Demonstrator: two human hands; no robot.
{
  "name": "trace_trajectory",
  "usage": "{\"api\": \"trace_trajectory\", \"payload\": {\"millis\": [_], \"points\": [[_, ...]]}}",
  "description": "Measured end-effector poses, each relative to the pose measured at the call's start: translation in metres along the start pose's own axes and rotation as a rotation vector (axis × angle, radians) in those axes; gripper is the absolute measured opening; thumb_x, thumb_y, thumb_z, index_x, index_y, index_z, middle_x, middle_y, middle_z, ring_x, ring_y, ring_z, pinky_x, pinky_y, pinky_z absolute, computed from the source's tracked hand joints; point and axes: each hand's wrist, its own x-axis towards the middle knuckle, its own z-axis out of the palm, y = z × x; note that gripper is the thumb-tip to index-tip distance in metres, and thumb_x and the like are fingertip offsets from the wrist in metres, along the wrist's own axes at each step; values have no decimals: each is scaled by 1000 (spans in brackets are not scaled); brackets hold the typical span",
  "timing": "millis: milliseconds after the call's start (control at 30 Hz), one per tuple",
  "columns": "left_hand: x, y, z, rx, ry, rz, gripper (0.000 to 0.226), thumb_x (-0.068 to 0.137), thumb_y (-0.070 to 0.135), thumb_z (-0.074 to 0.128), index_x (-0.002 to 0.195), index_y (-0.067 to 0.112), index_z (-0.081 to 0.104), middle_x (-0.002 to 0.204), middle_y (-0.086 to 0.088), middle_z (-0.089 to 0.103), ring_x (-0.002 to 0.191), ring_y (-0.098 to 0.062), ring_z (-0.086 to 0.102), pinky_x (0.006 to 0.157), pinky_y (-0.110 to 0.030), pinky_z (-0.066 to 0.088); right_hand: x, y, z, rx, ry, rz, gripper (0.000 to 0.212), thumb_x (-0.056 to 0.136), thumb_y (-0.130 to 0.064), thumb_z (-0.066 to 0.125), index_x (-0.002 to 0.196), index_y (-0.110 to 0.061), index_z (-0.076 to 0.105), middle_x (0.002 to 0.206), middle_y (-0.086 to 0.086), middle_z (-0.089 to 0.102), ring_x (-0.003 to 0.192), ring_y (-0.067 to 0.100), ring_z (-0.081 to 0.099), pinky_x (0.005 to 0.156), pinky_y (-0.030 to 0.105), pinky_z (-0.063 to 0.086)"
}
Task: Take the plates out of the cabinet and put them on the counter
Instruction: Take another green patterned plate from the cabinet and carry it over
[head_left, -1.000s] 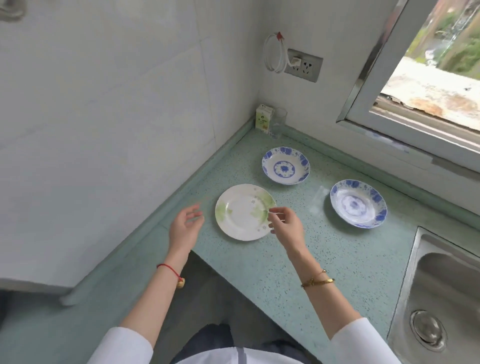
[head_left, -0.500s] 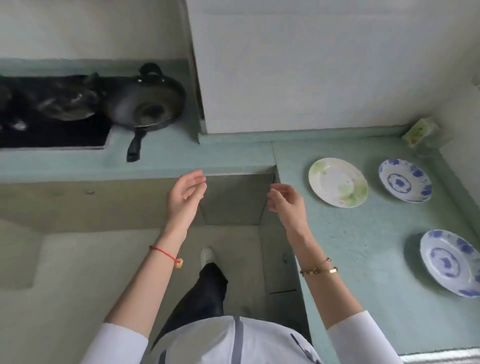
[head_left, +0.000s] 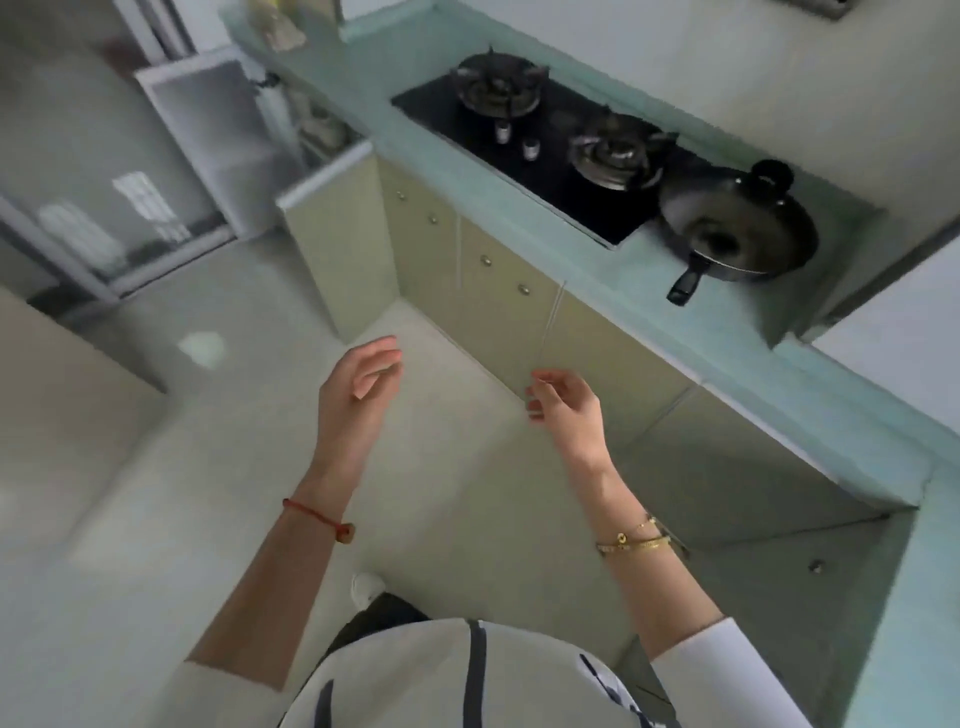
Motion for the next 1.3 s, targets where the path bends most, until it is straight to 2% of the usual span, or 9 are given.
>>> {"api": "trace_trajectory", "payload": {"millis": [100, 233, 467, 767, 1000, 1167, 1300], "points": [[27, -2, -79, 14, 118, -22, 28, 92, 7, 65, 119, 13, 67, 116, -6, 71, 100, -9, 67, 99, -42, 54, 9, -13, 89, -18, -129, -7, 10, 93, -11, 56, 100, -15, 63, 90, 6, 66, 72, 17, 62, 69, 27, 53], [65, -2, -175, 41, 233, -33, 30, 93, 8, 63, 122, 14, 66, 118, -7, 70, 99, -14, 65, 98, -43, 52, 19, -33, 198, -24, -258, -21, 12, 94, -10, 56, 102, -13, 63, 91, 6, 65, 75, 17, 62, 68, 25, 53], [128, -2, -279, 9, 384, -44, 28, 92, 13, 65, 114, 28, 69, 110, 6, 72, 97, -9, 67, 94, -34, 54, 53, -66, 325, -48, -356, -20, 17, 93, -12, 56, 108, -11, 63, 94, 6, 66, 78, 18, 63, 75, 29, 55], [279, 7, -338, -21, 453, -42, 28, 94, 13, 63, 119, 26, 66, 115, 4, 71, 105, -11, 67, 94, -31, 54, 156, -111, 467, -56, -429, -48, 14, 92, -16, 58, 104, -14, 66, 91, 2, 69, 76, 15, 64, 70, 26, 54], [441, 50, -363, -21, 460, -3, 32, 96, 10, 60, 128, 16, 62, 121, -5, 69, 110, -17, 66, 99, -36, 53, 272, -187, 584, -87, -443, -80, 14, 94, -21, 57, 102, -12, 64, 89, 2, 67, 75, 15, 63, 66, 24, 52], [536, 61, -386, -11, 456, -34, 30, 95, 9, 61, 124, 18, 64, 118, -4, 70, 109, -17, 67, 100, -40, 53, 332, -225, 657, -117, -460, -93, 22, 97, -23, 55, 111, -7, 62, 95, 3, 66, 81, 15, 62, 72, 25, 54], [617, 57, -411, 6, 427, -54, 28, 94, 11, 63, 119, 25, 66, 115, 1, 72, 106, -15, 69, 99, -42, 54, 376, -239, 707, -117, -442, -77, 17, 97, -21, 55, 110, -12, 61, 97, 2, 66, 82, 15, 63, 74, 25, 54]]}}
